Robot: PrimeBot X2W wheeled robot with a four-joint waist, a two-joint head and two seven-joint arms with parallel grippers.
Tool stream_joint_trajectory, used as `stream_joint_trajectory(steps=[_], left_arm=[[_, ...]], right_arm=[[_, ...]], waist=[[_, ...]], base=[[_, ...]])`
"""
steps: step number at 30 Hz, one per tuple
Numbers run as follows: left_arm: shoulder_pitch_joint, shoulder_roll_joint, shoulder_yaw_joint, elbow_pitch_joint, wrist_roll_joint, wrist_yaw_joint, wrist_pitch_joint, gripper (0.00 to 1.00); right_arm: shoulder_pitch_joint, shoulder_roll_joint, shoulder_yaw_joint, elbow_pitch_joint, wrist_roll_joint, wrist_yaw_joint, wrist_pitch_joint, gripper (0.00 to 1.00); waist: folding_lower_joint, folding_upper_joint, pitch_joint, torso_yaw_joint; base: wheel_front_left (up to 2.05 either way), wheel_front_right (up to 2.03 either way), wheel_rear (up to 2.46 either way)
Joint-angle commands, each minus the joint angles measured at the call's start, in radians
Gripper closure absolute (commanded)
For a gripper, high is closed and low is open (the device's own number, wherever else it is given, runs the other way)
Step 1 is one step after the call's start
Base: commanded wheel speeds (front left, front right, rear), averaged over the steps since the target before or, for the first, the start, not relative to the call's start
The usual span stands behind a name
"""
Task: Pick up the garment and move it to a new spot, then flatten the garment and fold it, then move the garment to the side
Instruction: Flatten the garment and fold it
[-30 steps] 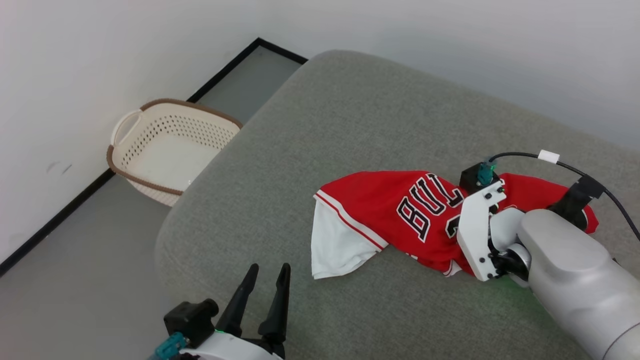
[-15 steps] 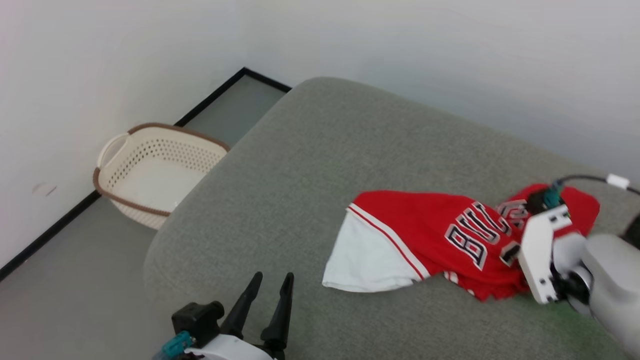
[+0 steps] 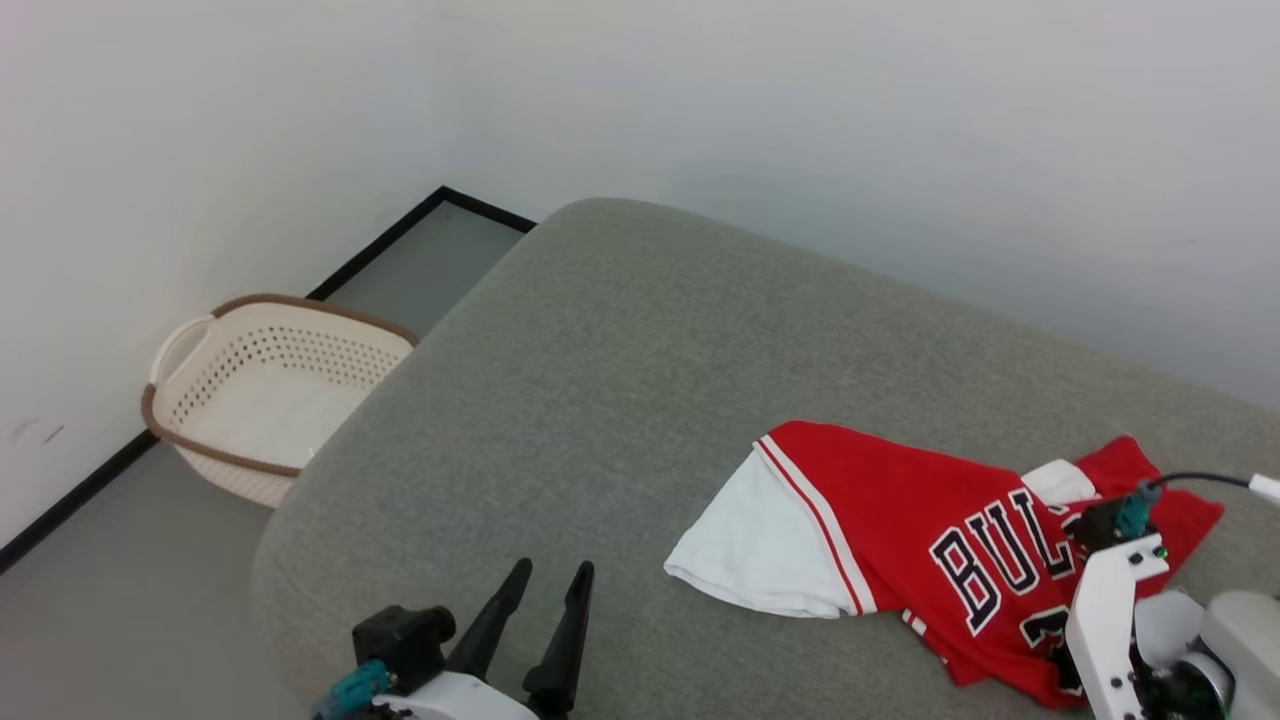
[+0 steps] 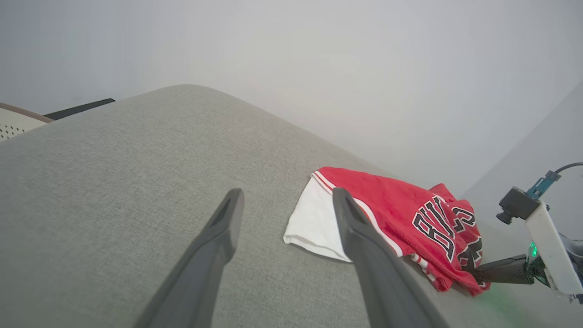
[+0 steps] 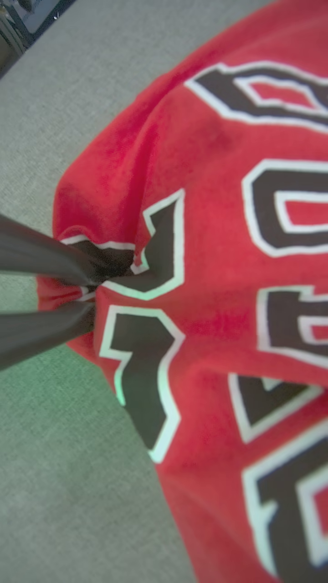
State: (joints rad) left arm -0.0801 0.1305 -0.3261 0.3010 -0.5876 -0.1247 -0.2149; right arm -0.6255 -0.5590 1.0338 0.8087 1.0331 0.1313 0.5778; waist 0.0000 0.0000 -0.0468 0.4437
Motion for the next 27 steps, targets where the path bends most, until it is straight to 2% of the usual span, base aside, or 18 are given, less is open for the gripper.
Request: stream_joint_trajectory(steps=[1, 8, 14, 21, 27], left_arm=[[0.006, 0.003, -0.001, -0.003, -0.003, -0.004, 0.001, 0.00], [0.012, 0.001, -0.006, -0.008, -0.011, 0.006, 0.006, 0.00], [0.013, 0.001, -0.012, -0.003, -0.009, 0.012, 0.009, 0.00], [0.010, -0.005, -0.022, 0.006, -0.014, 0.015, 0.008, 0.00], [0.007, -0.008, -0.031, 0.012, -0.017, 0.014, 0.007, 0.00]], right_arm=[[0.065, -0.004, 0.008, -0.007, 0.002, -0.001, 0.020, 1.00], [0.201, -0.058, -0.060, -0.127, -0.021, -0.001, 0.086, 1.00], [0.359, -0.076, -0.176, -0.212, -0.077, -0.001, 0.157, 1.00], [0.570, -0.031, -0.371, -0.325, -0.207, -0.001, 0.288, 1.00], [0.715, 0.069, -0.571, -0.473, -0.382, 0.002, 0.394, 1.00]], waist=[[0.0000, 0.0000, -0.001, -0.009], [0.0000, 0.0000, 0.007, -0.020], [0.0000, 0.0000, 0.020, -0.015], [0.0000, 0.0000, 0.030, -0.009], [0.0000, 0.0000, 0.031, -0.012]], base=[[0.00, 0.00, 0.00], [0.00, 0.00, 0.00], [0.00, 0.00, 0.00], [0.00, 0.00, 0.00], [0.00, 0.00, 0.00]])
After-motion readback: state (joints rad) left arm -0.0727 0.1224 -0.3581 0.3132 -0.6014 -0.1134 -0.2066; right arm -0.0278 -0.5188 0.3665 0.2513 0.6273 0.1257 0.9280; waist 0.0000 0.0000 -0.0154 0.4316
